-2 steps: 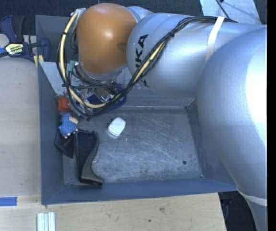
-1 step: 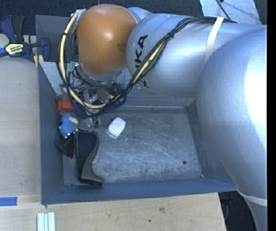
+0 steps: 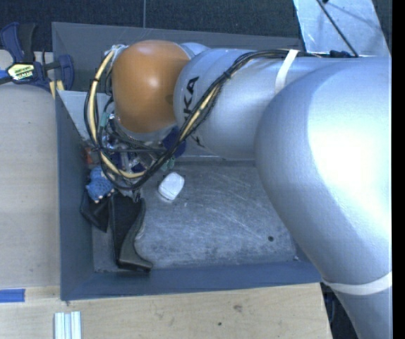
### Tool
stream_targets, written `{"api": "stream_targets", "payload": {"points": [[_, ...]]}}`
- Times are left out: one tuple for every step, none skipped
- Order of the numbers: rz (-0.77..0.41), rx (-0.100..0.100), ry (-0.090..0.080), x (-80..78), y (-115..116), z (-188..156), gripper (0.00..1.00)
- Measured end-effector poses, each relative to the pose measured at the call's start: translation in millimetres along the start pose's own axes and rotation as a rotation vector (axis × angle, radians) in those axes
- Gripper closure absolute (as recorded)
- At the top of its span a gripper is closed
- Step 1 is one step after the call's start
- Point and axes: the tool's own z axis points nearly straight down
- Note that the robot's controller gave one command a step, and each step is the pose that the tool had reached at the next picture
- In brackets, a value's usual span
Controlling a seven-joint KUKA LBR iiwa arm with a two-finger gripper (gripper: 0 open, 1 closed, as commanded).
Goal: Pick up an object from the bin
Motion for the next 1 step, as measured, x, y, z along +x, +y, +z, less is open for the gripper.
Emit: {"api": "stream_targets", "payload": {"points": [[-0.543, 0.01, -0.013, 6.1, 22.7, 8.9, 0.0]]}}
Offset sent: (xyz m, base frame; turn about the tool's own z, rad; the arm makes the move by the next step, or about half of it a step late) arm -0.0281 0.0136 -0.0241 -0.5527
